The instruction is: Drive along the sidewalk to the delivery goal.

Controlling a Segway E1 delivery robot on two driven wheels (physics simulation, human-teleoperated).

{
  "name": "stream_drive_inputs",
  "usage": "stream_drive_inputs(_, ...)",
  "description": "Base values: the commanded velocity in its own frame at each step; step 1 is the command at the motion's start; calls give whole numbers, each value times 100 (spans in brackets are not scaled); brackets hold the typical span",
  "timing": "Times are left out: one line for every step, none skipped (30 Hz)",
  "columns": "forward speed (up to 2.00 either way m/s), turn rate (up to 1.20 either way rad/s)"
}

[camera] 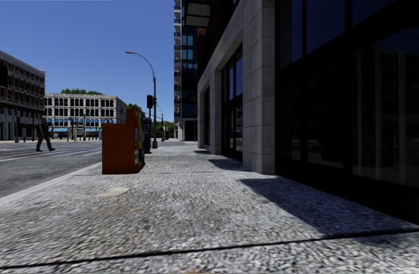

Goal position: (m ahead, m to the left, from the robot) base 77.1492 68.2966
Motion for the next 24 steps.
stream_drive_inputs(200,0)
stream_drive_inputs(200,0)
stream_drive_inputs(200,0)
stream_drive_inputs(200,0)
stream_drive_inputs(200,0)
stream_drive_inputs(200,0)
stream_drive_inputs(200,0)
stream_drive_inputs(200,0)
stream_drive_inputs(200,0)
stream_drive_inputs(200,0)
stream_drive_inputs(200,0)
stream_drive_inputs(200,0)
stream_drive_inputs(200,0)
stream_drive_inputs(200,0)
stream_drive_inputs(200,0)
stream_drive_inputs(200,0)
stream_drive_inputs(200,0)
stream_drive_inputs(200,0)
stream_drive_inputs(200,0)
stream_drive_inputs(200,0)
stream_drive_inputs(200,0)
stream_drive_inputs(200,0)
stream_drive_inputs(200,0)
stream_drive_inputs(200,0)
